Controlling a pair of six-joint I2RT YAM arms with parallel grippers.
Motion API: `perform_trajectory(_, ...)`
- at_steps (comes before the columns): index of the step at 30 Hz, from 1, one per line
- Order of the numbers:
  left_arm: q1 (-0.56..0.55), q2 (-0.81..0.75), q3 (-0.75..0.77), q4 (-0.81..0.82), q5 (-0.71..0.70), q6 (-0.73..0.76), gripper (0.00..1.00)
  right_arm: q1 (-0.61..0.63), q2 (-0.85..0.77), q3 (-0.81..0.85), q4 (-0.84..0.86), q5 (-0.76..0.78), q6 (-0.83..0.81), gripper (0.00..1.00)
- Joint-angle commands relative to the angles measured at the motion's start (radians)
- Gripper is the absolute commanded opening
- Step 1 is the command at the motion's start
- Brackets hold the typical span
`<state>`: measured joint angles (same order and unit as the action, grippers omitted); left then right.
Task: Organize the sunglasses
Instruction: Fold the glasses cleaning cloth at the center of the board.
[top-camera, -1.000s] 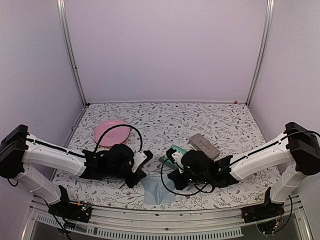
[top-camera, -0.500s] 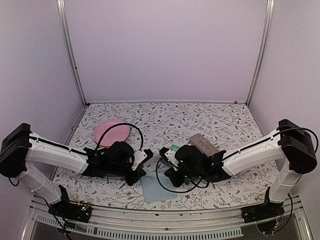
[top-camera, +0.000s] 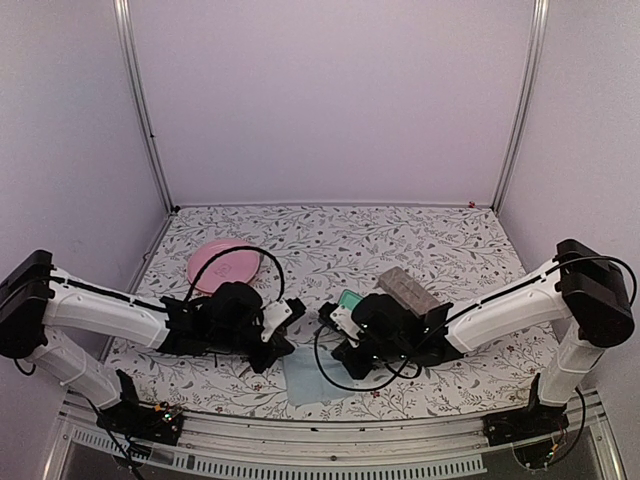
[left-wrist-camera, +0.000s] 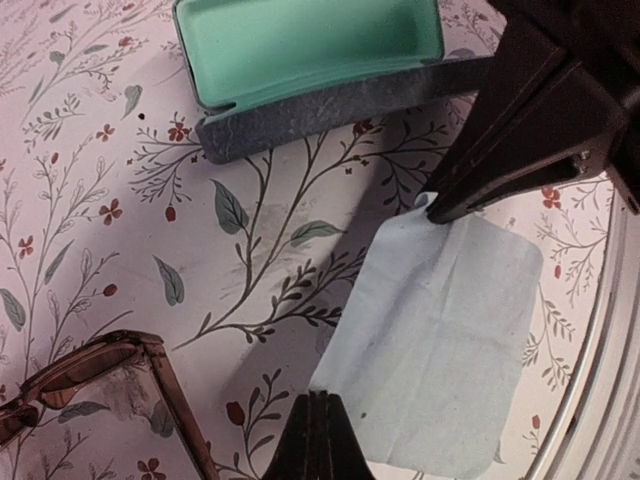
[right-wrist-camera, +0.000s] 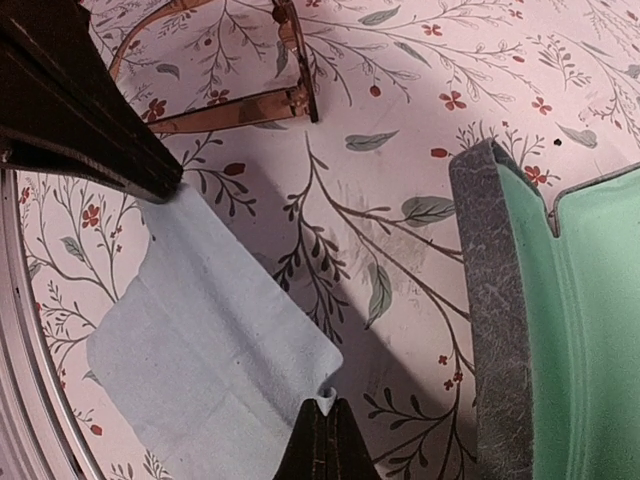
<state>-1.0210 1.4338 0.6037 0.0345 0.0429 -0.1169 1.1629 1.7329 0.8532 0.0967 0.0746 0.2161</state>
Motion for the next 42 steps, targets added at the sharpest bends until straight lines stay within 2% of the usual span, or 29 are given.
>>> perform_trajectory(1,-0.015,-0.034,-0.026,0.024,0.036,-0.016,0.00,-0.006,-0.044,-0.041,0.003,-0.036,-0.012,0.00)
perform_trajectory(19,-0.105,-0.011,-0.051,0.047,0.010,-0.077,0.00,0.001,-0.095,-0.134,0.063,-0.098,0.057,0.03)
perform_trajectory(33,-0.083,-0.029,0.004,-0.016,-0.086,-0.023,0.00,0.015,-0.092,-0.095,0.055,0.000,0.123,0.05)
perform_trajectory(42,-0.045,-0.013,0.030,-0.026,-0.096,0.015,0.00,0.003,-0.042,-0.028,0.046,0.048,0.098,0.06)
